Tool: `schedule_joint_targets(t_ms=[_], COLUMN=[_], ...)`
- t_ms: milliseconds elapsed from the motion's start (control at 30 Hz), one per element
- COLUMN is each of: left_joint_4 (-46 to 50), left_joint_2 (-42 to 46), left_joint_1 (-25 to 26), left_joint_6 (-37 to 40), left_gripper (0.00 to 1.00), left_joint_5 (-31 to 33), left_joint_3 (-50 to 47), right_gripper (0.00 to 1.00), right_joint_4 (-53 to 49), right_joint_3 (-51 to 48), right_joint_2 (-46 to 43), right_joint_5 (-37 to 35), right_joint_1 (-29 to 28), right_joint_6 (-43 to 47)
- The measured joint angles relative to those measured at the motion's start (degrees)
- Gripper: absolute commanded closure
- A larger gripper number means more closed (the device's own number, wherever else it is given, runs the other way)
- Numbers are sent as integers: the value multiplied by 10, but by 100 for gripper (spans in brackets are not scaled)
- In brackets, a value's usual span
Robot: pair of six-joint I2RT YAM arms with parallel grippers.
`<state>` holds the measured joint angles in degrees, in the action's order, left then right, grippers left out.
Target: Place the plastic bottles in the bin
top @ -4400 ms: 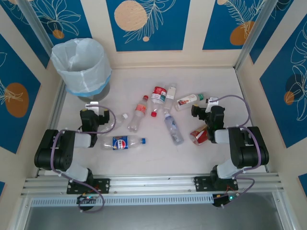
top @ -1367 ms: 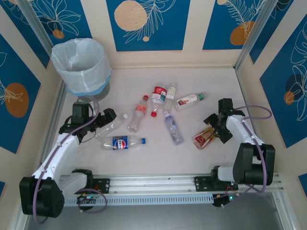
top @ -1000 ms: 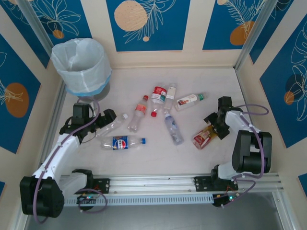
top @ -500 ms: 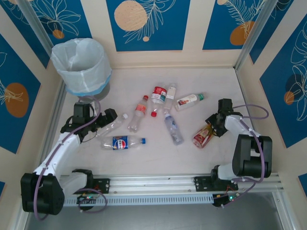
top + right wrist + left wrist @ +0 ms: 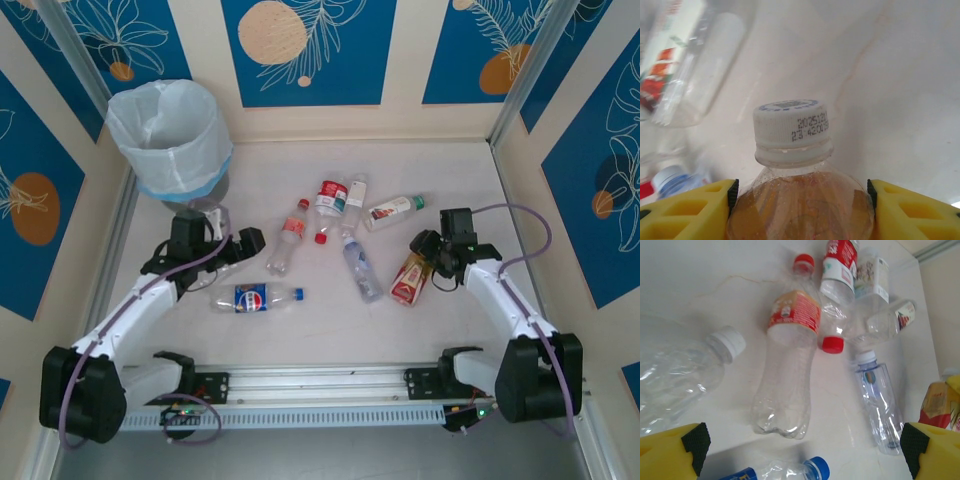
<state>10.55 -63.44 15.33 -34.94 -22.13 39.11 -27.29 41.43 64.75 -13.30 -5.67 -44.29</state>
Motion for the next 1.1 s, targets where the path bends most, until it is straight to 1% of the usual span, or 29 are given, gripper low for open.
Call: schedule_joint_targets(t_ms=[167, 267, 400, 533, 700, 900, 1100], left_joint_4=[-24, -53, -93, -114, -143, -205, -195], left_joint_2=[-33, -52, -80, -106, -120, -146, -172], left_joint_1=[41, 73, 125, 153, 169, 170, 170], left_joint_6=[10, 17, 34, 46, 55, 54, 71], left_gripper=[1, 1, 1, 1, 1, 1, 1], left_joint_5=[-20, -39, -55, -64, -76, -143, -192], left_joint_3=[7, 15, 25, 38, 43, 43, 54], right_gripper=[74, 75, 75, 74, 74, 74, 74], right_joint_4=[39, 73, 106, 134, 163, 209, 256], right_joint_3=[0, 0, 14, 40, 74, 92, 92], right_joint_2=[-38, -41, -16, 26, 63, 87, 94], right_joint_5=[0, 0, -19, -39, -45, -37, -16], right_joint_1=[-66, -118, -195, -253, -292, -324, -343], right_joint_6=[-4, -26, -64, -95, -129, -153, -156])
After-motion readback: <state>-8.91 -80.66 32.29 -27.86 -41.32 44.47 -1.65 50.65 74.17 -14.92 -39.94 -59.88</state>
